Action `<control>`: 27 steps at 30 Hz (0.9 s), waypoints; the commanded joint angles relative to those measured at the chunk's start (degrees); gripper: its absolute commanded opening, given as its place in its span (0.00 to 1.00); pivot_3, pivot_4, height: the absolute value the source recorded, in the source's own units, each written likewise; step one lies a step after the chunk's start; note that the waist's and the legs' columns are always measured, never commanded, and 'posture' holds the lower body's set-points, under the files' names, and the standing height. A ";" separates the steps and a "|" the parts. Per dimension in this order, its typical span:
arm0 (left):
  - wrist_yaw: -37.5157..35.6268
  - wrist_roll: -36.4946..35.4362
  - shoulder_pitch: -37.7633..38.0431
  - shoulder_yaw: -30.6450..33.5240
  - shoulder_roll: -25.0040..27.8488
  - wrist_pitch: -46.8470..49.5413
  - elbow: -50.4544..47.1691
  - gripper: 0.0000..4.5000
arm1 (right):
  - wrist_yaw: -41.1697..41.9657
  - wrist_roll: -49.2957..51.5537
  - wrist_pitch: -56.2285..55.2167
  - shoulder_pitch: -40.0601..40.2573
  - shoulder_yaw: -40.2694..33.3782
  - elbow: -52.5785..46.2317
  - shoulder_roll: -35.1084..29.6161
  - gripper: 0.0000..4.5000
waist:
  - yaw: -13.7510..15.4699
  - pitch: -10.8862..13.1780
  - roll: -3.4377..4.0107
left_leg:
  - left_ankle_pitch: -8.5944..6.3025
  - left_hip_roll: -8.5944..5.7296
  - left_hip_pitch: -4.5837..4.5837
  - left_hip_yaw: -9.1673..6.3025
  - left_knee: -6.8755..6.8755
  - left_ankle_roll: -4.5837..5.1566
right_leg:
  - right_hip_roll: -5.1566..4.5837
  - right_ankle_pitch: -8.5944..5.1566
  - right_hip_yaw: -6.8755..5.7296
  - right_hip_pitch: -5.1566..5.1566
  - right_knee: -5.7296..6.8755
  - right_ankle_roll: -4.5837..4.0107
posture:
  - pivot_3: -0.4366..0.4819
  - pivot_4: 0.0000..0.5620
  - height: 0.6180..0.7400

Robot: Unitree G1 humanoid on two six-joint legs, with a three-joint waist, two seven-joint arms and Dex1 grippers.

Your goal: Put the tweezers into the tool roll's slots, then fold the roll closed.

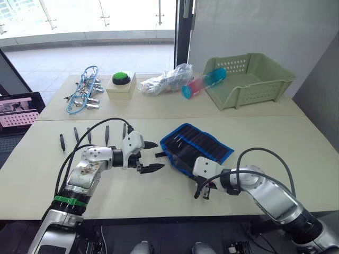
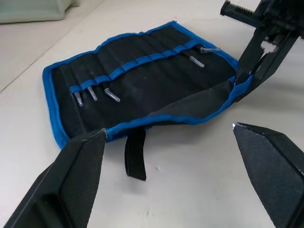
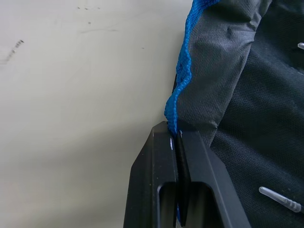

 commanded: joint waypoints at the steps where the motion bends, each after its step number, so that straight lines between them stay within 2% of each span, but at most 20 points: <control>1: -0.22 4.50 -4.45 -1.97 -1.13 -7.11 5.51 1.00 | -0.06 -0.53 1.09 0.69 -1.12 -2.88 0.56 0.01 | 0.07 0.01 -0.01 | 0.00 -0.01 0.00 -0.01 0.01 0.00 | 0.00 0.00 -0.01 0.00 0.01 0.00 | 0.48 0.27 1.00; 12: -1.06 11.51 -12.60 -4.96 -4.43 -19.39 20.62 1.00 | -0.51 -1.40 3.72 1.74 -2.33 -4.19 1.89 0.01 | 0.03 0.04 -0.07 | 0.00 -0.07 -0.06 -0.03 0.20 0.01 | 0.00 0.00 -0.02 0.00 0.08 0.00 | 0.48 0.27 1.00; 15: -1.41 13.35 -14.61 -5.63 -4.74 -23.55 24.59 0.82 | -0.86 -1.66 4.36 2.33 -2.62 -4.75 2.26 0.00 | 0.07 0.04 -0.08 | 0.00 -0.09 -0.08 -0.05 0.27 0.01 | -0.01 0.00 -0.05 0.00 0.12 0.00 | 0.48 0.27 1.00; 24: -3.63 15.64 -18.18 -6.19 -5.44 -32.86 31.09 0.15 | -1.76 -2.43 4.72 2.27 -3.32 -4.38 3.06 0.00 | 0.04 0.06 -0.11 | 0.00 -0.12 -0.19 -0.15 0.51 0.02 | -0.01 0.00 -0.11 0.00 0.20 0.01 | 0.48 0.27 1.00; 26: -2.69 18.17 -19.70 -7.14 -4.59 -37.02 33.90 0.01 | -2.35 -3.14 3.94 1.36 -3.40 -3.45 3.41 0.00 | 0.03 0.06 -0.11 | 0.00 -0.12 -0.19 -0.15 0.51 0.02 | -0.01 0.00 -0.11 0.00 0.21 0.01 | 0.48 0.27 1.00; 27: -1.66 19.23 -21.00 -7.14 -4.19 -38.54 35.84 0.01 | -2.76 -3.76 3.17 0.45 -3.29 -2.59 3.74 0.00 | 0.01 0.10 -0.17 | 0.00 -0.12 -0.19 -0.15 0.51 0.02 | -0.01 0.00 -0.11 0.00 0.22 0.01 | 0.48 0.27 1.00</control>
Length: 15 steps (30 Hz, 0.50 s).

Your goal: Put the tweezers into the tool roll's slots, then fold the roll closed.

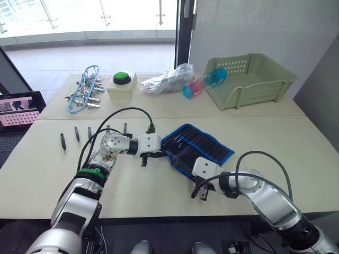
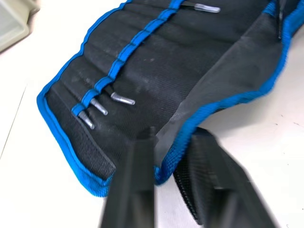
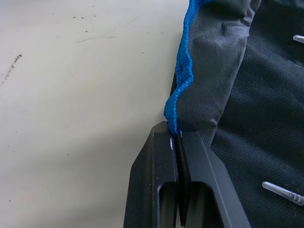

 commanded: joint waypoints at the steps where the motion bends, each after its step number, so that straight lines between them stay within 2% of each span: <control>1: 2.43 3.74 -4.59 -0.55 1.51 -6.86 5.36 0.01 | -1.24 -1.87 -2.24 -2.49 -1.03 1.07 1.09 0.00 | -0.06 0.06 -0.10 | 0.00 0.00 0.00 0.00 0.02 0.01 | 0.01 0.00 -0.01 -0.01 0.00 0.00 | 0.48 0.27 1.00; 8: 9.56 9.99 -8.19 -1.41 3.59 -12.98 13.91 0.01 | -1.25 -6.39 -7.88 -5.95 0.52 6.25 1.23 0.00 | -0.11 0.09 -0.14 | 0.01 -0.03 0.00 -0.01 0.04 0.01 | 0.00 0.00 -0.01 -0.03 0.06 0.01 | 0.48 0.27 1.00; 14: 13.87 13.87 -6.74 -3.11 4.02 -17.05 15.71 0.01 | 1.27 -4.09 -6.29 -4.12 0.16 4.45 2.70 0.00 | -0.08 0.09 -0.15 | 0.01 -0.07 -0.04 -0.05 0.04 0.01 | -0.03 0.00 -0.03 -0.06 0.08 0.01 | 0.48 0.27 1.00; 15: 14.42 14.34 -6.24 -3.37 3.97 -17.37 15.82 0.00 | 1.40 -3.54 -5.52 -3.74 -0.12 4.22 3.14 0.06 | -0.08 0.09 -0.15 | 0.01 -0.08 -0.04 -0.06 0.04 0.01 | -0.04 0.00 -0.03 -0.06 0.08 0.01 | 0.48 0.27 1.00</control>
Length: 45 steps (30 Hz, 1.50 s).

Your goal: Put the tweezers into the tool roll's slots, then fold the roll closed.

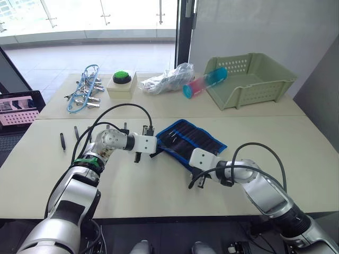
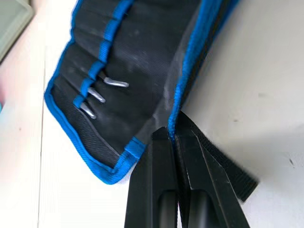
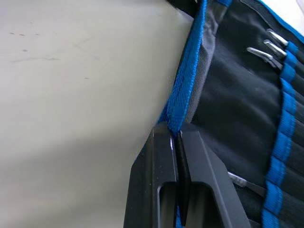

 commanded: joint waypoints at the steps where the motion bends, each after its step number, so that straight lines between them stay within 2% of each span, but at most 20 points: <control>1: 2.43 1.34 1.28 0.02 1.60 -0.67 0.98 0.00 | 1.01 1.94 2.44 1.42 -1.35 -2.60 1.07 0.13 | -0.02 0.00 0.00 | 0.00 0.00 0.00 0.00 0.00 0.00 | 0.00 0.00 0.00 0.00 0.01 0.00 | 0.48 0.27 1.00; 2: 1.56 0.56 1.63 0.43 1.40 0.03 1.06 0.00 | 1.24 2.71 3.30 1.71 -1.78 -3.02 1.55 0.17 | -0.09 0.00 0.00 | 0.00 0.00 0.01 -0.01 0.00 0.00 | 0.01 0.00 0.00 0.00 0.02 0.00 | 0.48 0.27 1.00; 3: 1.33 0.02 1.73 0.91 1.31 0.63 1.09 0.00 | 1.58 3.71 4.33 1.93 -2.32 -3.59 2.06 0.28 | -0.10 0.00 0.00 | 0.00 0.01 0.02 -0.02 0.00 0.00 | 0.02 0.00 0.00 0.00 0.04 0.00 | 0.48 0.27 1.00; 11: -4.25 -4.68 2.01 3.94 2.83 2.68 0.67 0.56 | 2.93 16.60 16.38 3.07 -10.98 -8.75 7.32 0.88 | -0.12 0.00 0.00 | 0.01 0.01 0.01 -0.04 0.01 0.01 | 0.01 0.00 -0.02 -0.01 0.07 0.00 | 0.48 0.27 1.00; 14: -6.22 -6.29 2.50 4.86 2.52 3.62 0.10 0.79 | 0.13 22.62 20.08 0.66 -18.17 -7.87 12.66 0.89 | -0.11 0.00 0.00 | 0.01 0.00 0.02 -0.06 0.01 0.01 | 0.02 0.00 -0.04 -0.01 0.08 0.00 | 0.48 0.27 1.00; 17: -7.14 -6.94 3.01 5.21 1.88 4.18 -0.63 0.99 | -3.54 23.46 19.38 -1.49 -21.37 -3.92 16.54 0.89 | -0.13 0.00 0.00 | 0.01 0.00 0.03 -0.07 0.01 0.01 | 0.01 0.00 -0.04 -0.01 0.10 0.00 | 0.48 0.27 1.00; 18: -7.42 -7.15 3.16 5.33 1.64 4.46 -0.94 0.99 | -4.78 22.73 18.08 -2.04 -21.43 -2.03 17.33 0.89 | -0.14 0.00 0.00 | 0.01 -0.01 0.04 -0.08 0.01 0.01 | 0.01 0.00 -0.04 -0.01 0.11 0.00 | 0.48 0.27 1.00; 21: -8.57 -8.38 3.72 6.12 1.32 5.68 -1.95 1.00 | -7.82 21.83 15.20 -2.92 -22.01 2.65 19.58 0.70 | -0.06 0.00 0.00 | 0.01 -0.06 0.04 -0.10 0.01 0.01 | -0.04 0.00 -0.06 -0.01 0.15 0.00 | 0.48 0.27 1.00; 25: -11.38 -11.18 4.46 7.88 1.90 8.39 -3.66 1.00 | -10.04 19.61 11.73 -2.68 -20.27 7.45 20.11 0.40 | -0.22 0.00 0.00 | 0.01 -0.08 0.02 -0.12 0.01 0.01 | -0.05 0.01 -0.07 -0.04 0.18 0.01 | 0.48 0.27 1.00; 28: -17.98 -16.59 5.67 10.44 2.99 14.34 -6.94 1.00 | -9.49 19.44 10.20 -0.42 -18.00 8.65 20.52 0.18 | -0.81 -0.01 0.01 | 0.02 -0.05 0.03 -0.12 0.01 0.02 | -0.03 0.01 -0.07 -0.05 0.20 0.01 | 0.48 0.27 1.00; 30: -22.52 -21.02 6.39 12.37 3.12 22.69 -10.43 1.00 | -8.64 18.96 9.78 0.85 -15.79 8.28 19.96 0.02 | -1.36 0.00 0.01 | 0.02 -0.03 0.01 -0.17 0.00 0.02 | -0.01 0.01 -0.11 -0.06 0.21 0.00 | 0.48 0.27 1.00; 33: -27.02 -27.90 7.03 14.93 2.62 36.96 -17.80 1.00 | -7.60 17.92 9.37 2.71 -12.59 9.19 18.65 0.01 | -1.67 0.00 0.01 | 0.02 -0.02 -0.01 -0.19 0.01 0.02 | 0.00 0.01 -0.13 -0.08 0.27 0.01 | 0.48 0.27 1.00; 36: -24.68 -30.41 6.58 16.17 0.73 45.28 -21.74 1.00 | -7.40 16.51 7.39 3.33 -11.35 11.48 17.80 0.01 | -1.54 -0.01 0.01 | 0.03 -0.01 0.04 -0.21 0.03 0.02 | 0.01 0.01 -0.13 -0.04 0.30 0.01 | 0.48 0.27 1.00; 37: -22.70 -30.66 6.15 16.55 -0.42 47.31 -22.02 0.91 | -7.41 15.74 6.79 3.39 -10.74 12.04 17.36 0.00 | -1.48 -0.01 0.01 | 0.03 -0.02 0.07 -0.21 0.04 0.03 | 0.00 0.01 -0.14 0.00 0.29 0.01 | 0.48 0.27 1.00; 38: -21.33 -30.76 5.95 16.86 -1.19 48.82 -22.39 0.88 | -7.38 15.17 6.31 3.44 -10.30 12.40 17.06 0.00 | -1.44 -0.01 0.01 | 0.03 -0.02 0.10 -0.22 0.05 0.03 | -0.01 0.01 -0.14 0.04 0.29 0.00 | 0.48 0.27 1.00; 40: -20.25 -30.80 5.93 16.95 -2.02 50.71 -23.13 0.75 | -7.24 14.73 5.59 3.48 -9.97 12.75 16.86 0.00 | -1.45 -0.01 0.00 | 0.03 -0.03 0.18 -0.21 0.06 0.03 | -0.01 0.01 -0.15 0.14 0.27 0.01 | 0.48 0.27 1.00; 45: -10.88 -23.99 6.91 12.17 -8.15 50.51 -21.24 0.38 | -7.39 11.89 2.59 4.11 -7.58 13.65 15.24 0.00 | -1.30 -0.01 0.00 | 0.03 -0.02 0.32 -0.22 0.06 0.03 | -0.01 0.01 -0.17 0.36 0.16 0.01 | 0.48 0.27 1.00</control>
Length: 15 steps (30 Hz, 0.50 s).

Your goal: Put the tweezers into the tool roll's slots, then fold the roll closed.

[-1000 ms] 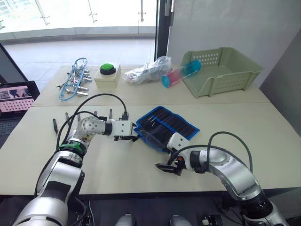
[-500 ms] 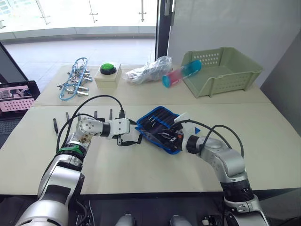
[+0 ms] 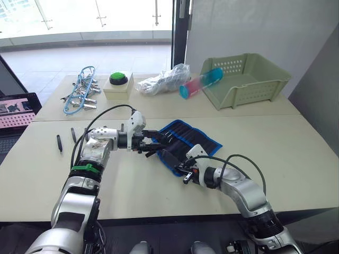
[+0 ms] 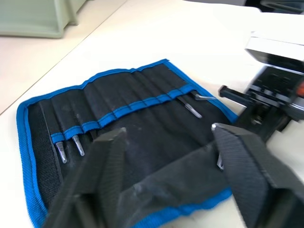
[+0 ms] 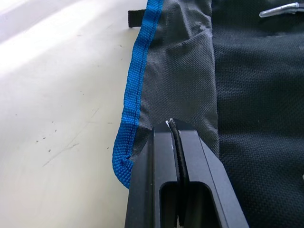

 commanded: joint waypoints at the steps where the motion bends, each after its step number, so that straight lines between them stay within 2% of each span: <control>1: 5.52 2.75 0.56 -1.75 -2.31 -0.04 -1.21 0.29 | -0.30 -2.61 -0.92 1.10 1.70 1.75 -1.08 0.00 | 0.00 0.00 0.00 | 0.00 -0.01 0.01 0.00 0.00 0.00 | -0.01 0.00 0.00 0.05 -0.05 0.00 | 0.48 0.27 1.00; 5: 10.37 4.87 4.59 -3.26 -4.20 0.59 -3.69 0.01 | -0.42 -2.30 -1.04 1.60 1.24 1.86 -1.14 0.00 | -0.09 0.00 0.00 | 0.00 0.03 0.05 0.00 0.00 0.00 | 0.02 0.00 0.00 0.06 -0.03 0.00 | 0.48 0.27 1.00; 10: 11.84 4.93 8.72 -2.19 -2.22 -1.52 -4.48 0.00 | -0.22 -2.17 -1.32 1.96 0.59 2.11 -1.75 0.00 | 0.20 -0.02 -0.02 | 0.00 0.02 0.08 -0.01 -0.01 0.00 | -0.01 0.00 0.01 0.15 -0.07 0.00 | 0.48 0.27 1.00; 12: 15.38 5.51 9.49 -0.42 -1.28 -7.35 -1.37 0.00 | 0.05 -2.00 -1.29 1.91 0.46 2.47 -1.92 0.00 | 0.41 -0.02 -0.02 | 0.00 0.00 0.21 0.00 -0.01 0.00 | -0.03 0.00 0.01 0.28 -0.10 0.00 | 0.48 0.27 1.00; 15: 18.02 3.47 9.72 2.46 -2.40 -10.71 1.13 0.00 | 0.60 -2.43 -1.45 1.82 1.26 3.05 -2.23 0.00 | 1.03 -0.02 -0.02 | 0.00 0.01 0.31 0.00 -0.01 0.00 | -0.04 0.00 0.01 0.37 -0.13 0.00 | 0.48 0.27 1.00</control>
